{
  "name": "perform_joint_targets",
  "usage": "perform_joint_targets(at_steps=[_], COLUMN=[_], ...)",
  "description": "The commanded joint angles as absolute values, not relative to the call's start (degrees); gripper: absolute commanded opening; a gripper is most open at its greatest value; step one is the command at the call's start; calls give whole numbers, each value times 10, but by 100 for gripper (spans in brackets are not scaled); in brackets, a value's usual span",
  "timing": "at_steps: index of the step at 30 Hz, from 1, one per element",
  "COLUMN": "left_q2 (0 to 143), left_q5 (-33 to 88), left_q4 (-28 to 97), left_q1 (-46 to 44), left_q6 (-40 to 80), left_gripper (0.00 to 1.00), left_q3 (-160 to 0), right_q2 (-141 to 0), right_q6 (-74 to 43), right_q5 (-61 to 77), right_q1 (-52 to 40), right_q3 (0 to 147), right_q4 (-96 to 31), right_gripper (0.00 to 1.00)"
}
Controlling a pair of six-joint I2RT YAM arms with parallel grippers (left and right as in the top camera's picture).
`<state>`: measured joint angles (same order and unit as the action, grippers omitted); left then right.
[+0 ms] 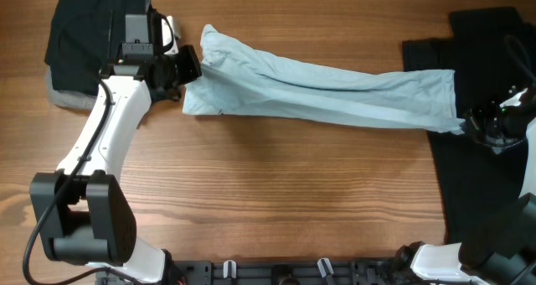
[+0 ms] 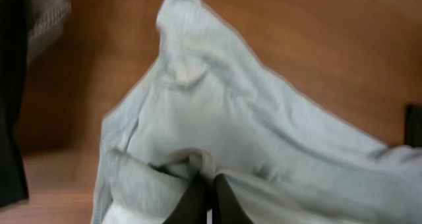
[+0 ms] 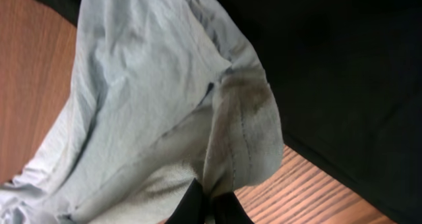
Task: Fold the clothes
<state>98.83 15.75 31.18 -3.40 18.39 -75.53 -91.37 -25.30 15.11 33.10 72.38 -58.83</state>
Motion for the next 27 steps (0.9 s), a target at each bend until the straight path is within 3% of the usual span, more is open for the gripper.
perform_joint_targets(at_steps=[1,12,24,26,27], left_q2=[1006,1048,1068,1079,1086], left_q5=[143,143,108,108,108], left_q4=[269,225,210,192,182], left_q1=[-37,-59,-59,-59,-59], left_q6=[189,189,189,196,202], left_gripper=[4,4,6,11,53], left_q3=[-765,-765,-765,-765,-765], right_q2=[-905,-934,-1010,-1011,-1011], right_q6=[-272,-293,-289,-289,-287], right_q5=[131,116,166,166,165], right_q1=[333,333,317,307,303], right_q3=[726,726,726,726,726], right_q4=[-578,-580,-472,-462,-454], right_gripper=[6,8,6,31,62])
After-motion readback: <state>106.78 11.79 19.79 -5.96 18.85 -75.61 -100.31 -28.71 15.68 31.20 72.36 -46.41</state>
